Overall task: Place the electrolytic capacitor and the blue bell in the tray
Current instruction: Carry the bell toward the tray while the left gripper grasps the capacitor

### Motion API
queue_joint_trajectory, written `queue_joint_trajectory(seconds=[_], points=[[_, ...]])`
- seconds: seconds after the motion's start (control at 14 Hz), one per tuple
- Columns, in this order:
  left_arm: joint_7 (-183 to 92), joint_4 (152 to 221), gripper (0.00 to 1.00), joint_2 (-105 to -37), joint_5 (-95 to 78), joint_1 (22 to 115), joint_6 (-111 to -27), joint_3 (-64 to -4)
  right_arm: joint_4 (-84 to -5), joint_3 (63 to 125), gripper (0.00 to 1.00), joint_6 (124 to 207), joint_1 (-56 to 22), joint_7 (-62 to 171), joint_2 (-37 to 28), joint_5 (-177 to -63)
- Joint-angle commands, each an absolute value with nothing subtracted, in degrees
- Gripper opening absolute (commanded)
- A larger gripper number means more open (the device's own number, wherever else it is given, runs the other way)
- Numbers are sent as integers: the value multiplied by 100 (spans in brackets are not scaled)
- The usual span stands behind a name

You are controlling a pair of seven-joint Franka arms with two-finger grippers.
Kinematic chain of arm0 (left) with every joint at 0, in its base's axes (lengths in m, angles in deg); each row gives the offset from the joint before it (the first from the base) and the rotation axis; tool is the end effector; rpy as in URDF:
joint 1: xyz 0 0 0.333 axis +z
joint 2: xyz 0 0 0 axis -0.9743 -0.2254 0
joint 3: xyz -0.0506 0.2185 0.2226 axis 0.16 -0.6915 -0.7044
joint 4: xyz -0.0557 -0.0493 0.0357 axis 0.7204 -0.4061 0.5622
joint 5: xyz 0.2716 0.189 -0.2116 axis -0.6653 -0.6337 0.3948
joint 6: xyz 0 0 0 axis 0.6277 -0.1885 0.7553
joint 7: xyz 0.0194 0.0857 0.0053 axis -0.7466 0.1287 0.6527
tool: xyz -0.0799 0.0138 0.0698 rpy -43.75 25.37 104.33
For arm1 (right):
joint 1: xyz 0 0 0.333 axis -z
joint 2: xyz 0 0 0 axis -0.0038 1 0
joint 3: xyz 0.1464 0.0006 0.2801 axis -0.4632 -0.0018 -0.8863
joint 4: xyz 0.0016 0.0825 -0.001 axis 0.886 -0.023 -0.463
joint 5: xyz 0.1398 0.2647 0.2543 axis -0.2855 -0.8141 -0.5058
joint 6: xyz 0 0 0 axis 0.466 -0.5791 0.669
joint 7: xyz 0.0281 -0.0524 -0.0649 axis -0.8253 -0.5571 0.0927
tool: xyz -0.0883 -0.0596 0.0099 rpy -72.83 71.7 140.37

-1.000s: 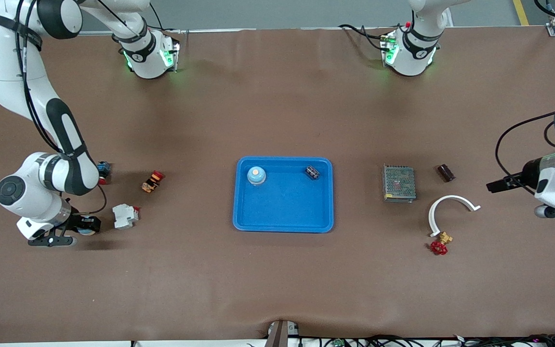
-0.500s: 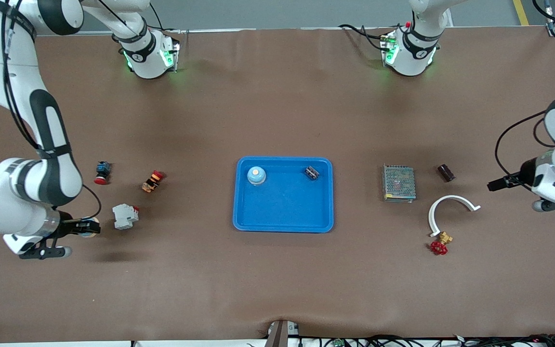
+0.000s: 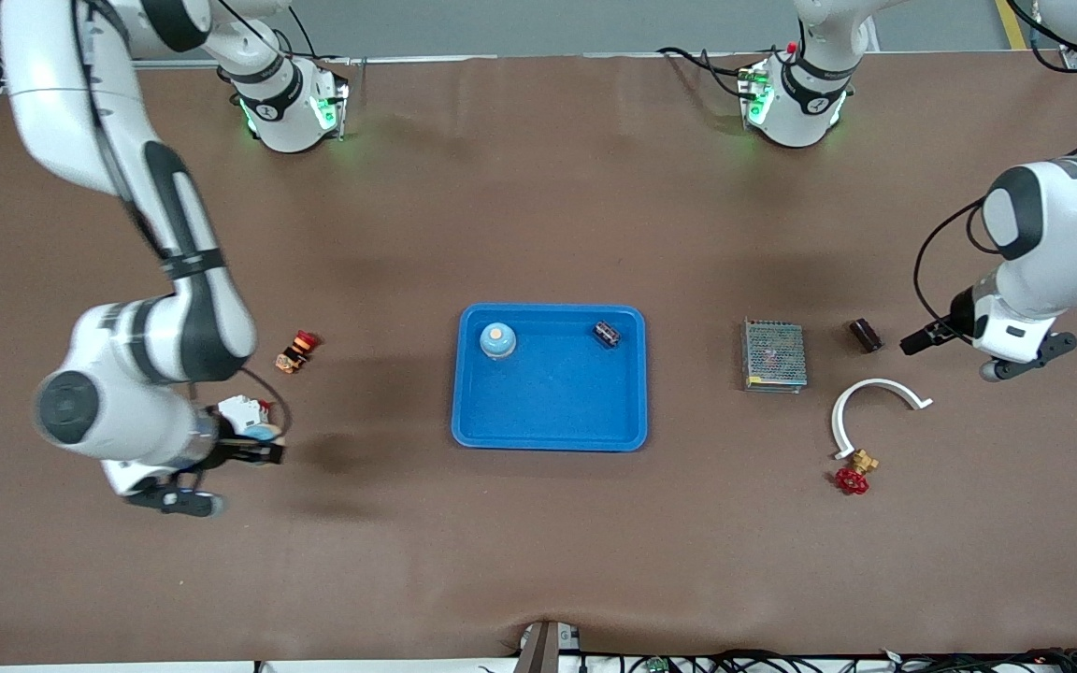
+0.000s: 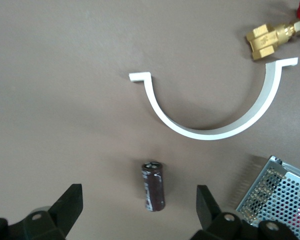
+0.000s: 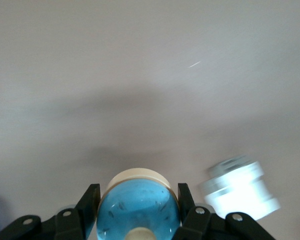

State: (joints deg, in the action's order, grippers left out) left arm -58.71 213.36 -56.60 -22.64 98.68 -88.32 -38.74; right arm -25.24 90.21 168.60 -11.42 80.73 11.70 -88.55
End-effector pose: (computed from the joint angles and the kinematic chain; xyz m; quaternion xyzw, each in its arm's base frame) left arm 0.5417 0.0781 0.2907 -0.9775 -0.2106 0.0113 0.0083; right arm 0.7150 0.1343 0.3044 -0.9929 0.1149 0.0112 0.0285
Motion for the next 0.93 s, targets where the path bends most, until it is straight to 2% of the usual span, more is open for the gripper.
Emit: queue_joint_trajectory(seconds=[0.0, 0.21, 0.5, 0.64, 0.86], points=[[-6216, 21717, 100, -5558, -2178, 9886, -9299, -3719, -2504, 9104, 0, 17184, -1857, 9380, 1248, -8823], [-6446, 21771, 100, -5760, -2178, 9877, -9493, -3665, -2460, 9121, 0, 17326, -2428, 10313, 1389, -8815], [-6481, 21779, 100, -5989, -2178, 9921, -9660, -3674, -1838, 9121, 0, 17300, -2965, 11491, 2037, -8377], [-6525, 21814, 100, -6051, -2178, 9930, -9669, -3674, -1451, 9121, 0, 17239, -3115, 11844, 2363, -8270], [-6534, 21937, 100, -6156, -2178, 9956, -9915, -3674, -1370, 9112, 0, 17221, -3256, 12038, 2417, -8279]])
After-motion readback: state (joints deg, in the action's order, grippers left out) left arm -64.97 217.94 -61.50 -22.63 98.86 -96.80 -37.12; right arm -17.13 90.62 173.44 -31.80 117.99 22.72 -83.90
